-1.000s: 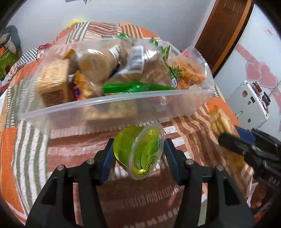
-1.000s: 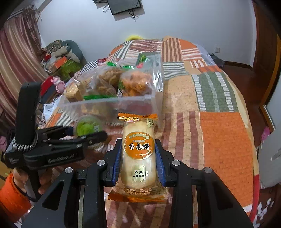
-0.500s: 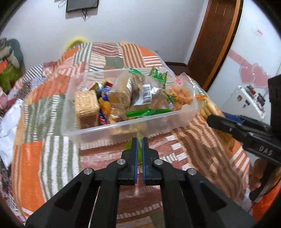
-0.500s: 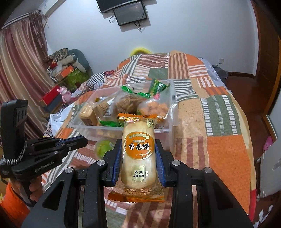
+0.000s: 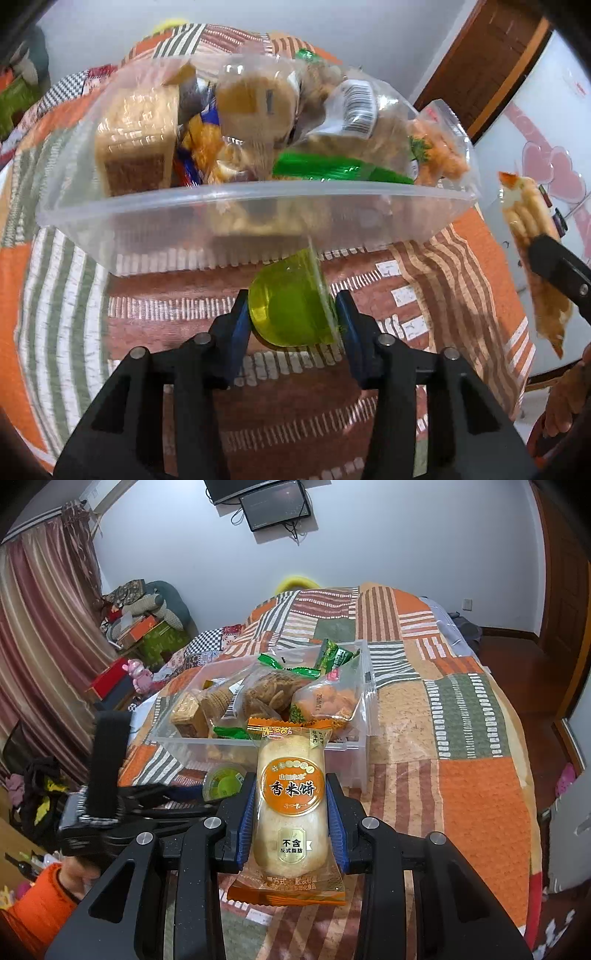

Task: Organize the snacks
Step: 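Grasp the green jelly cup with left gripper while right carries bun to box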

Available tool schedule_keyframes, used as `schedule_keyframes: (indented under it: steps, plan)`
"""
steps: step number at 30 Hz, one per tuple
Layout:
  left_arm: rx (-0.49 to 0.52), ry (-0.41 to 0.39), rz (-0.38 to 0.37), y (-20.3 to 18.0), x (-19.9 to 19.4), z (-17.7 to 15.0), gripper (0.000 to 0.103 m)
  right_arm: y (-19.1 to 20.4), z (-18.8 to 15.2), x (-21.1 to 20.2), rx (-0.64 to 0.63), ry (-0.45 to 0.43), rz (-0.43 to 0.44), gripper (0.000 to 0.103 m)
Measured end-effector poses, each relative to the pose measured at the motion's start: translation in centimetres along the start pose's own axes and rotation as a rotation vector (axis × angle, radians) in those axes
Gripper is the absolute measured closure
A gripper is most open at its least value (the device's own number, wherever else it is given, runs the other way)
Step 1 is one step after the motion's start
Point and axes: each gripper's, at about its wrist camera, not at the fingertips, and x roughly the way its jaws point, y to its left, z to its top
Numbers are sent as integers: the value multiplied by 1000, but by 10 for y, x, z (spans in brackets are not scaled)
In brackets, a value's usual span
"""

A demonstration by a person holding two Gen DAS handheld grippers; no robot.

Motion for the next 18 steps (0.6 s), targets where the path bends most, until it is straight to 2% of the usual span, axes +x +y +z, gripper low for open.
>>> schedule_keyframes:
  steps: [4,10,18]
  plan:
    - [28,-40,10,-5,-13,-4,61,2,1,0,-2,-4,1,71]
    - [65,-117,39,-9,-53,-9,61,2,11,0,5,-31,7,71]
    - [67,-247,27,-8,-110,17,61,8,35,4,2,-83,11,71]
